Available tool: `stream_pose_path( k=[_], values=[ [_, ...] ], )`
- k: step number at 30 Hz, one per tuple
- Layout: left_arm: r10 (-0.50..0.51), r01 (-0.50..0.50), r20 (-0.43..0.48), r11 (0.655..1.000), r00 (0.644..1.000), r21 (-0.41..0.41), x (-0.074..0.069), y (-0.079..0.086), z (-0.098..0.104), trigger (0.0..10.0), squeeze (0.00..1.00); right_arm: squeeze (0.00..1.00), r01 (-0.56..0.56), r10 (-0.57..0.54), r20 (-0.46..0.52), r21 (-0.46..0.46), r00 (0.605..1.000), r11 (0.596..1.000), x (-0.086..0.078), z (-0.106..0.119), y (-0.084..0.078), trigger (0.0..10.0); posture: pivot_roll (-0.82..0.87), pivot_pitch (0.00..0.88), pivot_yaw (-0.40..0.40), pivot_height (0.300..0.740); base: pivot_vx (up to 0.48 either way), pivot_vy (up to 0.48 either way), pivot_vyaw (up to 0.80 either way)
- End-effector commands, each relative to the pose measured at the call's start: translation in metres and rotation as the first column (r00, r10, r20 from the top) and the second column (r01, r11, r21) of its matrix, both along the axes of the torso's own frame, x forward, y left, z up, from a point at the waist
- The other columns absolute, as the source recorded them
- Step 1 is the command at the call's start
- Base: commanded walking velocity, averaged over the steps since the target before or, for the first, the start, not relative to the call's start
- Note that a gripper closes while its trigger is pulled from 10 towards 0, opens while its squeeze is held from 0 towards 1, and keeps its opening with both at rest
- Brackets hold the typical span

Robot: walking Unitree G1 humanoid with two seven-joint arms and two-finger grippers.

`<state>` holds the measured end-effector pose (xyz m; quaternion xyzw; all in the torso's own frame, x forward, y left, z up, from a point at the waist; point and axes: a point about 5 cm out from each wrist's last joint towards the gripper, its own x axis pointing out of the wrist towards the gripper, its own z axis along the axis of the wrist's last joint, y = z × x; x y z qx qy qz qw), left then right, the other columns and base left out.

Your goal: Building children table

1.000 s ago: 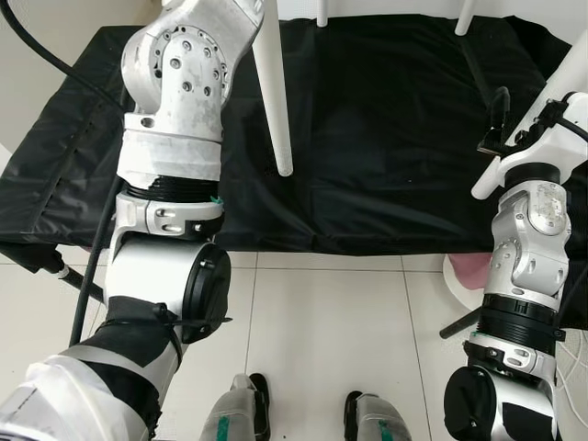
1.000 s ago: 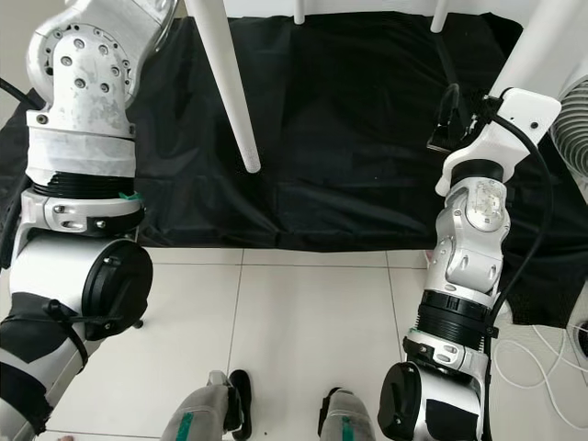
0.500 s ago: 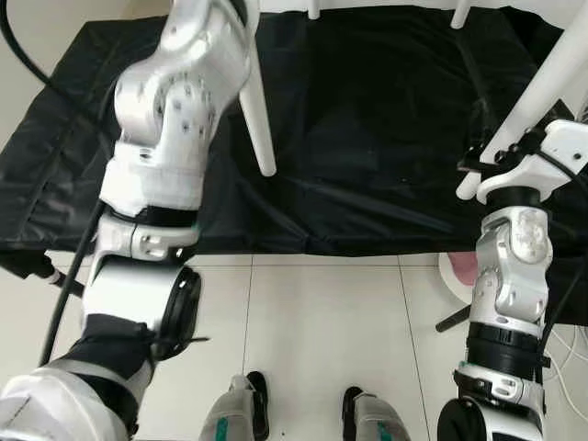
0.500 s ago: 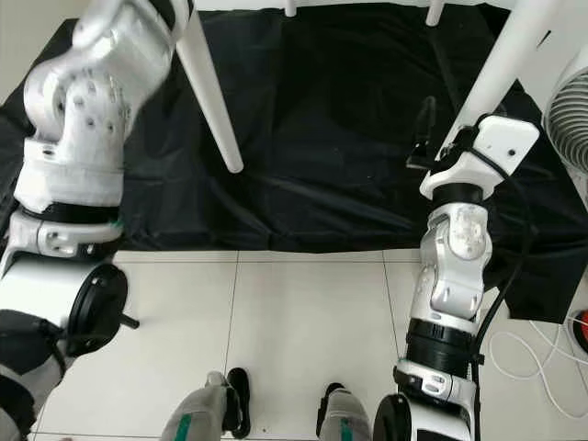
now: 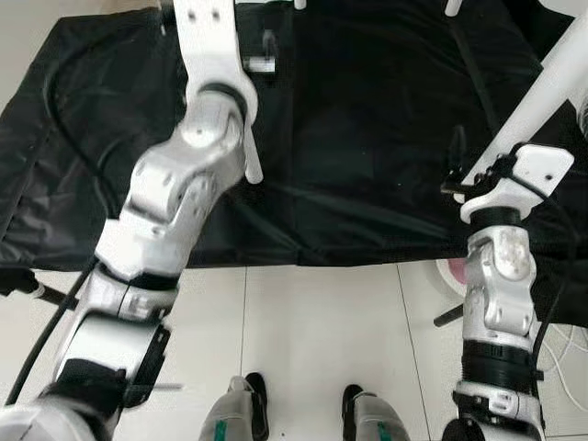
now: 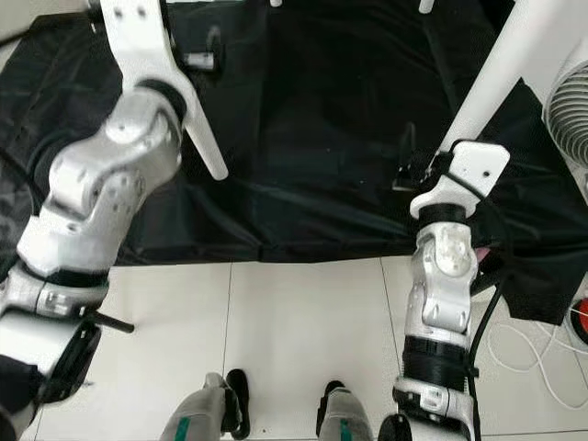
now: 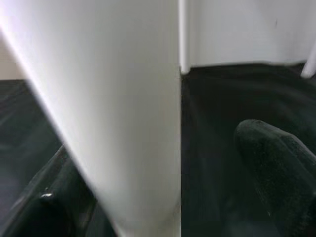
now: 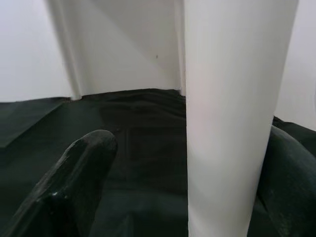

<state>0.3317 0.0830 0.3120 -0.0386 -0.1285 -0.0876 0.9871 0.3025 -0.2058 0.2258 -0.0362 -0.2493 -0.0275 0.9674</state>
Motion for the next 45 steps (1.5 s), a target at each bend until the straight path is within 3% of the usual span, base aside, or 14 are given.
stream_pose_path(
  k=[1, 12, 18, 20, 22, 31, 34, 35, 38, 41, 42, 44, 45],
  values=[
    [-0.315, 0.309, 0.025, 0.941, 0.949, 0.137, -0.015, -0.017, -0.004, 10.0, 0.0, 0.0, -0.153, 0.149, -0.092, -0.035, 0.985, 0.988, 0.001, -0.023, 0.027, 10.0, -0.01, 0.23, 0.132, 0.74, 0.0, 0.0, 0.0],
    [-0.246, 0.221, 0.142, 0.961, 0.959, 0.168, -0.048, 0.005, -0.02, 10.0, 0.0, 0.0, -0.177, 0.171, -0.088, -0.06, 0.981, 0.982, -0.014, -0.037, 0.025, 10.0, 0.0, 0.232, 0.121, 0.74, 0.0, 0.0, 0.0],
    [-0.285, 0.265, 0.106, 0.949, 0.953, 0.171, -0.065, 0.01, -0.043, 10.0, 0.0, 0.0, -0.146, 0.141, -0.079, -0.059, 0.987, 0.988, -0.021, -0.042, 0.019, 10.0, -0.01, 0.229, 0.123, 0.74, 0.0, 0.0, 0.0],
    [-0.297, 0.274, 0.078, 0.936, 0.952, 0.222, -0.073, 0.013, -0.061, 10.0, 0.0, 0.0, -0.145, 0.141, -0.08, -0.044, 0.987, 0.988, -0.027, -0.048, 0.018, 10.0, -0.01, 0.225, 0.122, 0.74, 0.0, 0.0, 0.0],
    [-0.304, 0.28, 0.068, 0.93, 0.95, 0.239, -0.076, 0.014, -0.067, 10.0, 0.0, 0.0, -0.147, 0.143, -0.081, -0.039, 0.986, 0.988, -0.029, -0.049, 0.018, 10.0, -0.01, 0.225, 0.122, 0.74, 0.0, 0.0, 0.0],
    [-0.313, 0.283, 0.048, 0.905, 0.949, 0.318, -0.09, 0.021, -0.101, 10.0, 0.0, 0.0, -0.205, 0.196, -0.101, -0.094, 0.975, 0.974, -0.044, -0.066, 0.03, 10.0, -0.02, 0.198, 0.124, 0.74, 0.0, 0.0, 0.0],
    [-0.365, 0.336, 0.027, 0.882, 0.931, 0.33, -0.099, 0.023, -0.117, 10.0, 0.0, 0.0, -0.275, 0.257, -0.126, -0.154, 0.958, 0.949, -0.052, -0.075, 0.035, 10.0, -0.03, 0.186, 0.124, 0.74, 0.0, 0.0, 0.0],
    [-0.427, 0.395, 0.014, 0.848, 0.904, 0.354, -0.108, 0.025, -0.129, 10.0, 0.0, 0.0, -0.363, 0.337, -0.158, -0.184, 0.928, 0.913, -0.059, -0.082, 0.04, 10.0, -0.03, 0.181, 0.123, 0.74, 0.0, 0.0, 0.0],
    [-0.448, 0.414, 0.011, 0.835, 0.894, 0.363, -0.111, 0.026, -0.133, 10.0, 0.0, 0.0, -0.401, 0.372, -0.174, -0.185, 0.912, 0.897, -0.061, -0.084, 0.042, 10.0, -0.03, 0.181, 0.123, 0.74, 0.0, 0.0, 0.0],
    [-0.56, 0.534, -0.057, 0.749, 0.826, 0.392, -0.122, 0.03, -0.154, 10.0, 0.0, 0.0, -0.586, 0.523, -0.291, -0.197, 0.801, 0.786, -0.069, -0.099, 0.048, 10.0, -0.03, 0.174, 0.114, 0.74, 0.0, 0.0, 0.0],
    [-0.56, 0.534, -0.057, 0.749, 0.826, 0.392, -0.122, 0.03, -0.154, 10.0, 0.0, 0.0, -0.586, 0.523, -0.291, -0.197, 0.801, 0.786, -0.069, -0.099, 0.048, 10.0, -0.03, 0.174, 0.114, 0.74, 0.0, 0.0, 0.0],
    [-0.613, 0.603, -0.118, 0.693, 0.781, 0.395, -0.127, 0.036, -0.169, 10.0, 0.0, 0.0, -0.682, 0.585, -0.382, -0.203, 0.716, 0.702, -0.073, -0.112, 0.048, 10.0, -0.03, 0.174, 0.111, 0.74, 0.0, 0.0, 0.0],
    [-0.613, 0.603, -0.118, 0.693, 0.781, 0.395, -0.127, 0.036, -0.169, 10.0, 0.0, 0.0, -0.682, 0.585, -0.382, -0.203, 0.716, 0.702, -0.073, -0.112, 0.048, 10.0, -0.03, 0.174, 0.111, 0.74, 0.0, 0.0, 0.0]
  ],
)
